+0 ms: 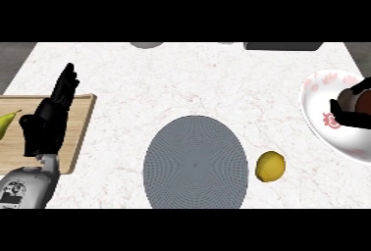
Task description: Pick the cupcake from the placemat and place it in the bowl
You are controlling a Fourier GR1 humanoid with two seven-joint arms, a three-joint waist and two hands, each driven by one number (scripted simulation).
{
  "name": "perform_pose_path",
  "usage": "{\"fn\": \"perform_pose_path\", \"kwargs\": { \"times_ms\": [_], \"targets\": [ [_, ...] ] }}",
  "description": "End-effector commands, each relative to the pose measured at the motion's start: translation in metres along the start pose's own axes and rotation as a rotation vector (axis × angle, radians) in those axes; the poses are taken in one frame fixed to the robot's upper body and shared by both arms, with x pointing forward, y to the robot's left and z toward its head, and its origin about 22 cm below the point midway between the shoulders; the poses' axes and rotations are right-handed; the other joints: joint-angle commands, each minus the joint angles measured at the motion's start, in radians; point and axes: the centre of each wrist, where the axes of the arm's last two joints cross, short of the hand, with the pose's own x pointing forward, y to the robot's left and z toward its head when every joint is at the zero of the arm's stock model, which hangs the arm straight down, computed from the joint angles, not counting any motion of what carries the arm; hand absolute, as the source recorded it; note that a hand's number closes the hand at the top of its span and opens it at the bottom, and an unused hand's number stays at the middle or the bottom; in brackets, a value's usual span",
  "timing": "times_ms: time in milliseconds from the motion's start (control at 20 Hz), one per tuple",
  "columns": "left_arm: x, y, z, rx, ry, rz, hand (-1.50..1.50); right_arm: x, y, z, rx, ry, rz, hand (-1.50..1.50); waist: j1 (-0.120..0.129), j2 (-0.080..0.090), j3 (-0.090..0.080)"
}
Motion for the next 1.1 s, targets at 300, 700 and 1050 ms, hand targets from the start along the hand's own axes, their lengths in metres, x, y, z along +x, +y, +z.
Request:
{"fn": "perform_pose_path", "kwargs": {
  "times_ms": [300,700,1050],
  "targets": [
    [0.000,-0.021,0.007,-0.011,-0.021,0.015,0.00,-0.051,0.032,-0.025,0.134,0.162,-0.132,-1.50,0.021,0.007,0.002],
    [0.012,-0.009,-0.011,-0.003,-0.021,0.002,0.00,-0.053,0.025,-0.046,0.121,0.045,-0.389,-1.50,0.019,0.011,0.003],
    [-0.010,-0.002,0.001,0.011,0.004,0.004,0.00,-0.071,-0.004,-0.047,0.064,0.088,-0.512,-1.50,0.000,0.002,0.001]
  ]
}}
